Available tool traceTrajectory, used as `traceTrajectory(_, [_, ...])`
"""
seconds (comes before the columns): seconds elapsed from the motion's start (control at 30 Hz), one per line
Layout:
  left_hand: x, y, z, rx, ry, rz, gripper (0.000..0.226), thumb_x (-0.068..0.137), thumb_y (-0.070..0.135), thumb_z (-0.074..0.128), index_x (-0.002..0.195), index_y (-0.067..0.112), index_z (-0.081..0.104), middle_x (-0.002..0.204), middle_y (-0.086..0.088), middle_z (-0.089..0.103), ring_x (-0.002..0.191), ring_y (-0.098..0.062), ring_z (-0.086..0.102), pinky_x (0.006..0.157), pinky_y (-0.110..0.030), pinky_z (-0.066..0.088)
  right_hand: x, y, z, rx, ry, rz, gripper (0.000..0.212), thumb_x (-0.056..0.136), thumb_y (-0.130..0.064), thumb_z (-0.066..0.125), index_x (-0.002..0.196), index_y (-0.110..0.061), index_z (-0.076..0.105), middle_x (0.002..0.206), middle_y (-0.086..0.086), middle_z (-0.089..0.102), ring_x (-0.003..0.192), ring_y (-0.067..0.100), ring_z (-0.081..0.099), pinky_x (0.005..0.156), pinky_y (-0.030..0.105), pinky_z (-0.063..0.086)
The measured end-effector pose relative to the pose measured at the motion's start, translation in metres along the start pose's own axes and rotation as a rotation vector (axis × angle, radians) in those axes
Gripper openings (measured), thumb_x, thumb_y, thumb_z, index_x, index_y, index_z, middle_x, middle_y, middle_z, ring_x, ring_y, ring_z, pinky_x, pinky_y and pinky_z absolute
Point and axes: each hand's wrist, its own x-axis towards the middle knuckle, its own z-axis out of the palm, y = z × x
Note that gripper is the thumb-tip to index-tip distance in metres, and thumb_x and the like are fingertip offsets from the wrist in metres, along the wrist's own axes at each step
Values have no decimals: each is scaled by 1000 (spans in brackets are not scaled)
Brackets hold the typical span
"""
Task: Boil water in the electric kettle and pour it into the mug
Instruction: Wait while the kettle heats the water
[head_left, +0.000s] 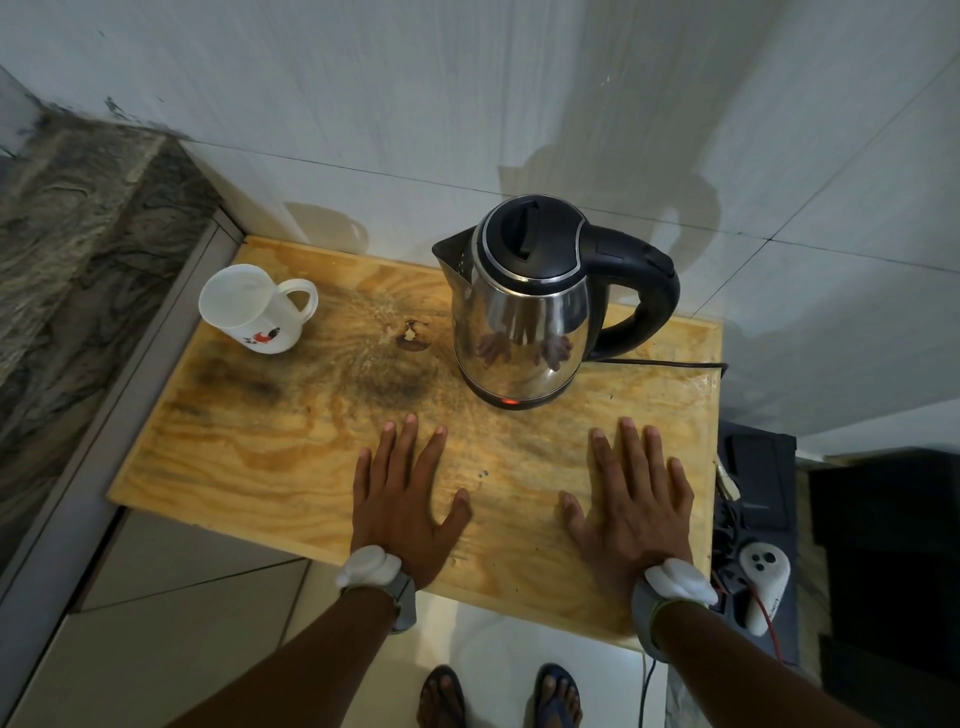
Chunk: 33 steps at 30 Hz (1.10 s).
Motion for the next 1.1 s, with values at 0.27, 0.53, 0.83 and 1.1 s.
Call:
traceTrajectory(0.27, [0,1,-1,9,-2,-2,79,84,62,48,155,40,23,167,8,13,156,-19,8,123,-48,15,0,0,-1,-6,-5,-5,84,88,-72,25,155,-34,-8,164,0,-17,149,21,-21,120,53,4])
traceTrajectory(0.53, [-1,3,-5,14,-4,-9,77,84,60,49,155,40,24,167,7,13,156,-18,7,123,-48,15,0,1,2,-13,21,-5,84,88,-72,25,155,-33,-6,164,0,-15,150,21,-19,120,54,6])
traceTrajectory(0.83, [-1,4,-3,4,8,-12,77,85,60,49,155,41,24,167,8,13,156,-17,6,124,-47,13,-1,1,4,-19,42,-12,82,89,-72,24,155,-33,-4,165,0,-13,150,21,-19,120,53,5])
traceTrajectory(1.1, [-1,2,-3,-20,9,-13,77,84,61,49,154,43,23,167,9,14,156,-16,7,124,-46,11,-1,1,5,-23,40,-12,82,89,-72,23,155,-33,-4,165,0,-11,150,21,-19,120,53,5])
